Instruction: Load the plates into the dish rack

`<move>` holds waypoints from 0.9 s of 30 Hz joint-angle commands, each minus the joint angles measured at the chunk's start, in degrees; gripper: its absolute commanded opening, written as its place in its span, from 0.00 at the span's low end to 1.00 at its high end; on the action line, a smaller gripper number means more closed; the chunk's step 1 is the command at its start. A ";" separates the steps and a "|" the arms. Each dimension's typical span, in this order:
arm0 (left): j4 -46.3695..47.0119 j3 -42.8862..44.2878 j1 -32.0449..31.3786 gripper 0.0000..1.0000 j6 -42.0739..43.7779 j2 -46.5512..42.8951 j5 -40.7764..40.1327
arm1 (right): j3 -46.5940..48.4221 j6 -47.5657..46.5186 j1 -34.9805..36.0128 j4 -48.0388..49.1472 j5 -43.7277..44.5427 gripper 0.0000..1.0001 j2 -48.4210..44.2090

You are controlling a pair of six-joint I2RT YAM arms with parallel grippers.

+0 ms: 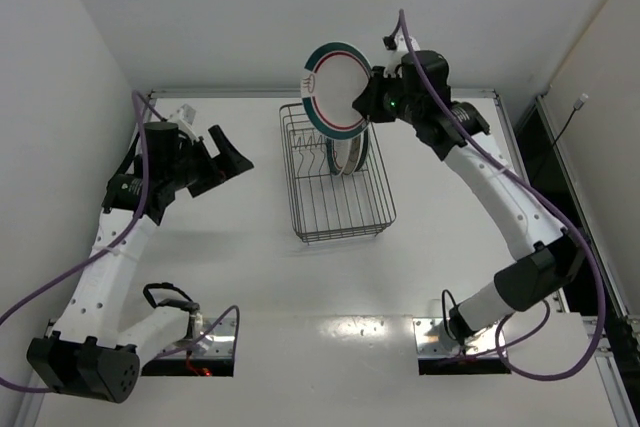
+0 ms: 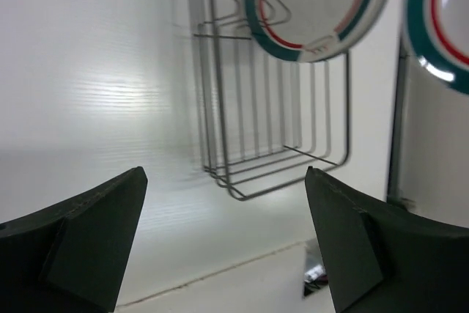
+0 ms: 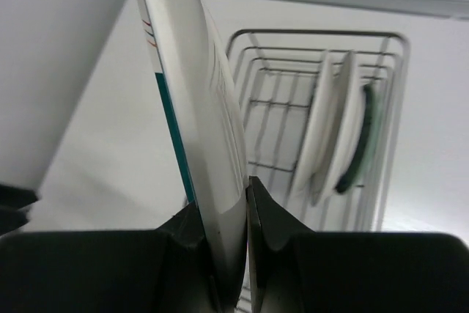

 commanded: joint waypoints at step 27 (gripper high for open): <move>2.23 -12.48 3.05 0.89 15.11 -11.58 -32.30 | 27.54 -3.34 15.42 -19.16 49.84 0.00 30.17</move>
